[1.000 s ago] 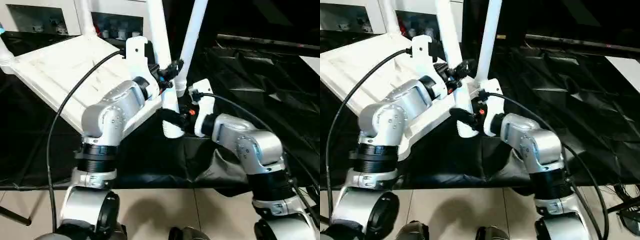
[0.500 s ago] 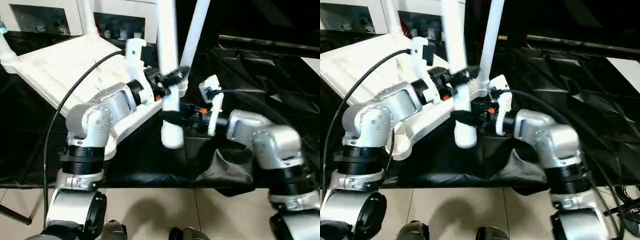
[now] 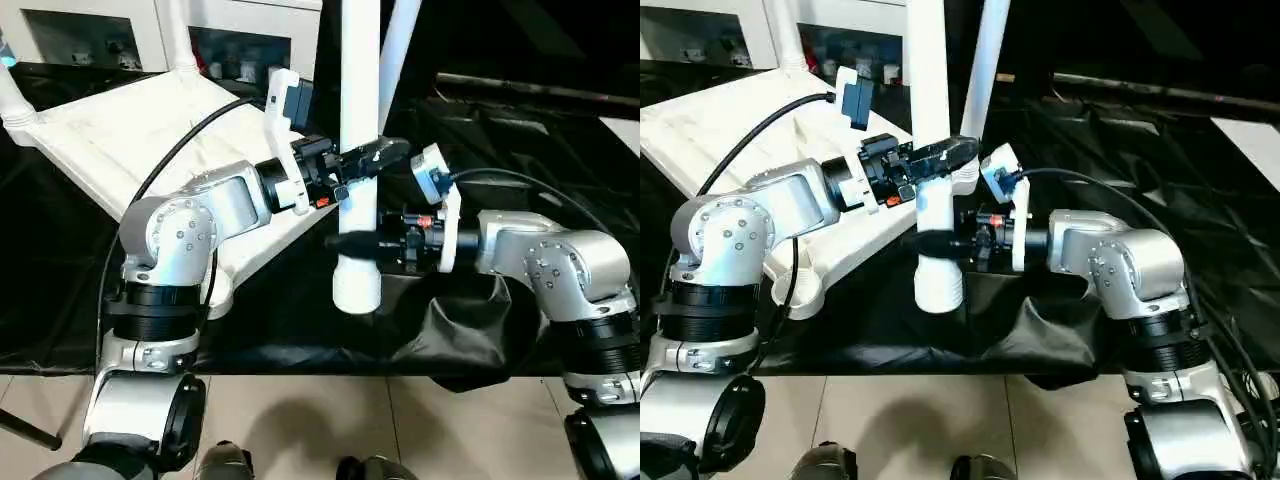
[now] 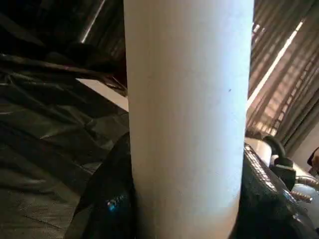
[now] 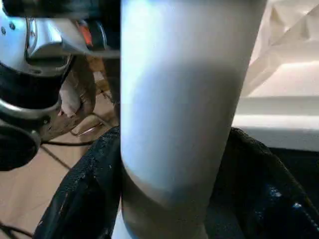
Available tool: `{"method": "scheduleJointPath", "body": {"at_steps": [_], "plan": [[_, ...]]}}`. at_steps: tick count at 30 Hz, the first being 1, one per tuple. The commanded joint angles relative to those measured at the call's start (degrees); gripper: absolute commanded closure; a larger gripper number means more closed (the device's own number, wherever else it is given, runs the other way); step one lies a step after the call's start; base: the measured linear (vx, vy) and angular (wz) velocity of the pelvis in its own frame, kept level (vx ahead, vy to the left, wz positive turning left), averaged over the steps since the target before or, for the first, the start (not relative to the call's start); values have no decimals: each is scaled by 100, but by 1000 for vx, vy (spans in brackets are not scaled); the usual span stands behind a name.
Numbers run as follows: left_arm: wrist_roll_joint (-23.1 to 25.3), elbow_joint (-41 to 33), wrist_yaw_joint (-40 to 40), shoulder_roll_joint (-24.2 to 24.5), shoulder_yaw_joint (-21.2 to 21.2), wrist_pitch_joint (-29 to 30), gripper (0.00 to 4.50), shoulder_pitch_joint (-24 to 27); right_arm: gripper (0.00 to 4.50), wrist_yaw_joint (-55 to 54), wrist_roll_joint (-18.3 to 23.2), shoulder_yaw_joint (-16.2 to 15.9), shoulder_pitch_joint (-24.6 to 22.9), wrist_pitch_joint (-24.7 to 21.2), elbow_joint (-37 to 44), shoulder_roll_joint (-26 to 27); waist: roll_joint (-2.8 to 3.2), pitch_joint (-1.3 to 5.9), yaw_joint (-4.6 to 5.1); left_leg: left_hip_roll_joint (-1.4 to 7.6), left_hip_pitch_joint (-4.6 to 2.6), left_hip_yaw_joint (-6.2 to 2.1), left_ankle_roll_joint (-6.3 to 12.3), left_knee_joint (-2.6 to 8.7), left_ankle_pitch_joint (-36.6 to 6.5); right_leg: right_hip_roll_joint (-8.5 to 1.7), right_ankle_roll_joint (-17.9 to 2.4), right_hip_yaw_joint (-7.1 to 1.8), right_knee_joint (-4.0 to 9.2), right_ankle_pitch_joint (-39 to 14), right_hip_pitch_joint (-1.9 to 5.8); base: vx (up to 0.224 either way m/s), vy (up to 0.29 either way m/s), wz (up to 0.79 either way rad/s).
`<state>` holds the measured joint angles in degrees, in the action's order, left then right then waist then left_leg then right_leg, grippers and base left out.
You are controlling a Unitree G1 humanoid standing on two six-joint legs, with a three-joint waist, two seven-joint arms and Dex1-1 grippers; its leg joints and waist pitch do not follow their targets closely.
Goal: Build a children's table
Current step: Pick table leg
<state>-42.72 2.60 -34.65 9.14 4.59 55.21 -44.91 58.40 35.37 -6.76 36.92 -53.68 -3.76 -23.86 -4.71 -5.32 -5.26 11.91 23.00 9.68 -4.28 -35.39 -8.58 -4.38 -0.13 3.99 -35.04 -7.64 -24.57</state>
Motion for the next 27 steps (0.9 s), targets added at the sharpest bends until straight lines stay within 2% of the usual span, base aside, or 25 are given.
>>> {"method": "scheduleJointPath", "body": {"at_steps": [1, 7, 9, 25, 27], "plan": [[-99, -159, -109, 23, -52, 70, 262, -69, 158, 68, -90, -72, 57, -71, -106, -131, -4, 565, -22, 81, -131, -8, -232, 391, -1367, -321, -471, -167, 474, -2537, 319, 0, 0, 0], [-81, -96, -167, 76, -106, 92, 262, -88, 158, 157, -192, -237, 32, 28, -128, -191, -2, 565, -23, 85, -135, -8, -249, 396, -1362, -317, -513, -171, 463, -2449, 319, 0, 0, 0], [-84, -82, -170, 78, -108, 90, 262, -99, 158, 165, -203, -249, 35, 52, -146, -191, 10, 565, -20, 86, -136, -10, -261, 398, -1399, -317, -518, -171, 467, -2462, 319, 0, 0, 0], [-172, -194, -340, 81, -171, 77, 262, -53, 158, 275, -113, -238, -11, 42, -225, -114, -8, 566, -21, 83, -137, -12, -249, 394, -1440, -319, -493, -163, 480, -2567, 318, 0, 0, 0], [-210, -291, -433, 103, -225, 97, 262, -18, 185, 293, -124, -260, -31, 39, -301, -108, -3, 565, -19, 90, -136, -16, -250, 400, -1442, -320, -512, -163, 476, -2542, 316, 0, 0, 0]]}}
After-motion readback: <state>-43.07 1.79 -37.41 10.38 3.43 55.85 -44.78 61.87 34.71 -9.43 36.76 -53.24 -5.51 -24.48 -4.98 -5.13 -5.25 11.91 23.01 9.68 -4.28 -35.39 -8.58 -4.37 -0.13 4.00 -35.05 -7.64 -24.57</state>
